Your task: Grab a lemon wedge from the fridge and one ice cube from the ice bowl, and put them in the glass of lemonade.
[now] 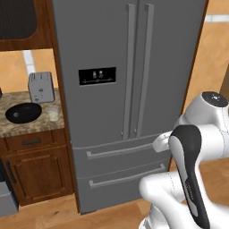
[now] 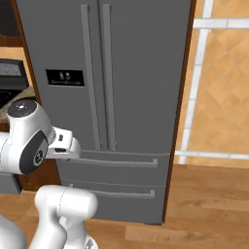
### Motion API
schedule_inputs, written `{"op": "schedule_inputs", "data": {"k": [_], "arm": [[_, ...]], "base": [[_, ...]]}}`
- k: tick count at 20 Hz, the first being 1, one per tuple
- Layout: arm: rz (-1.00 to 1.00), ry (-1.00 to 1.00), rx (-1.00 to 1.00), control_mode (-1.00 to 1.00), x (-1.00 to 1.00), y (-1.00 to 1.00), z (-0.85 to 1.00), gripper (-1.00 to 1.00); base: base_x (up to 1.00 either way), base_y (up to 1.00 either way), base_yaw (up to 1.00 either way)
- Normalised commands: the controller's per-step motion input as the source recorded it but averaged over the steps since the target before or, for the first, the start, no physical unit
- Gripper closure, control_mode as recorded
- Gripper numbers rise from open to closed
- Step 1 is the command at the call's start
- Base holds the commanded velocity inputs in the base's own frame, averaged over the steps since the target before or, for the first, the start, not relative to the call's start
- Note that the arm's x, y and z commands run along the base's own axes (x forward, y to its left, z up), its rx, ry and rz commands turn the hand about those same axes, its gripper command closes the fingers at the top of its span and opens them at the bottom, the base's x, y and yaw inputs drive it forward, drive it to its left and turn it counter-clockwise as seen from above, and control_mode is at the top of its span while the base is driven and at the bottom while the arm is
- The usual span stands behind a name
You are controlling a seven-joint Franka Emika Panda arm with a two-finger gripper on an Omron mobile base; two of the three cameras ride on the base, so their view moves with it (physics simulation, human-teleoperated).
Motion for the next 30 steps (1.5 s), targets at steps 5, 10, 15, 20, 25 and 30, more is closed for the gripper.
{"op": "schedule_inputs", "data": {"k": [5,10,15,20,25,30], "arm": [[0.00,0.00,0.00,1.00,0.00,0.00,0.00,-1.00],[0.00,-0.04,0.00,-1.00,0.01,-0.02,0.00,-1.00],[0.00,-0.09,0.00,-1.00,0.11,-0.03,0.00,-1.00],[-0.04,-0.33,0.00,-1.00,0.51,-0.16,0.35,-1.00],[-0.02,-0.37,0.00,-1.00,0.35,-0.44,0.42,-1.00],[-0.11,-0.11,0.03,-1.00,0.53,-0.36,0.17,-1.00]], "base": [[0.02,-0.12,0.00],[0.00,0.00,0.00],[0.00,0.00,0.00],[0.00,0.00,0.00],[0.00,0.00,0.00],[0.00,0.00,0.00]]}}
